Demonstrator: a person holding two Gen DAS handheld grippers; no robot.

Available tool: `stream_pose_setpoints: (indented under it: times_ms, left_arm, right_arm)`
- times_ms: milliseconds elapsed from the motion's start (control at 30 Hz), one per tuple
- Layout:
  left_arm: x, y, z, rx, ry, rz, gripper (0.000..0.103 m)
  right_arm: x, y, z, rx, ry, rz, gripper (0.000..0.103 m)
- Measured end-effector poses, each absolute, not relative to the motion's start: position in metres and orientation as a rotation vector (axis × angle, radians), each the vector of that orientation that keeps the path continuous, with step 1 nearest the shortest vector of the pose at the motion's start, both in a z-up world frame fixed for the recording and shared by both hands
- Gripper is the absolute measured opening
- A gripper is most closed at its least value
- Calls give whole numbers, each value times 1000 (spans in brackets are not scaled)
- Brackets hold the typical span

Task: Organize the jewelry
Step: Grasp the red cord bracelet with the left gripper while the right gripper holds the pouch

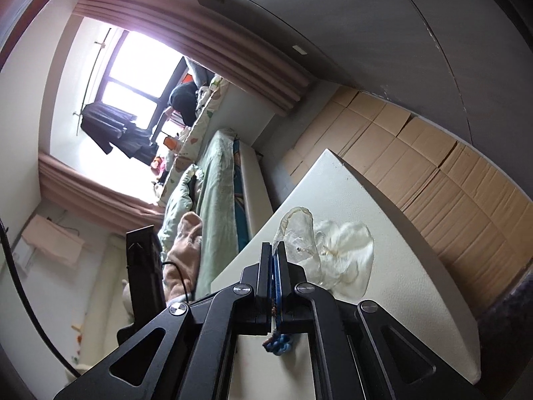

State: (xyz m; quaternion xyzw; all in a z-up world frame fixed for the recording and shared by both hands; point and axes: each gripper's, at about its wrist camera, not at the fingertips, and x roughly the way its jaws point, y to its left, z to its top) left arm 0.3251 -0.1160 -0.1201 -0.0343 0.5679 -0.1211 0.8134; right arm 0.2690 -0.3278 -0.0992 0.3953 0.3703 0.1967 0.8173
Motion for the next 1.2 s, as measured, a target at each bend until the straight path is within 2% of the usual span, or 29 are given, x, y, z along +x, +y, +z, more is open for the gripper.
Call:
stream_pose_setpoints:
  times_ms: [33, 67, 100, 233, 267, 367, 700, 967, 1200]
  left_arm:
    - [326, -120, -122, -62, 1214, -255, 61]
    - [327, -122, -123, -54, 1214, -253, 57]
    - [328, -124, -124, -47, 1219, -252, 47]
    - [327, -127, -137, -45, 1262, -247, 28]
    - [328, -127, -139, -47, 1268, -242, 19]
    - [323, -121, -133, -68, 1243, -257, 9]
    - [311, -99, -117, -159, 1211, -274, 9]
    - [321, -89, -142, -230, 1286, -270, 9]
    - [327, -77, -140, -330, 1278, -301, 9]
  right_arm:
    - [269, -330, -101, 843, 790, 415, 3]
    - [269, -332, -101, 847, 791, 412, 3]
    - [269, -334, -102, 852, 791, 410, 3]
    - [269, -335, -105, 859, 801, 406, 3]
    - [269, -334, -106, 858, 805, 406, 3]
    - [270, -333, -109, 856, 811, 406, 3]
    - [269, -322, -113, 827, 827, 407, 3]
    - [273, -308, -118, 800, 858, 416, 3]
    - [274, -306, -119, 778, 871, 424, 3]
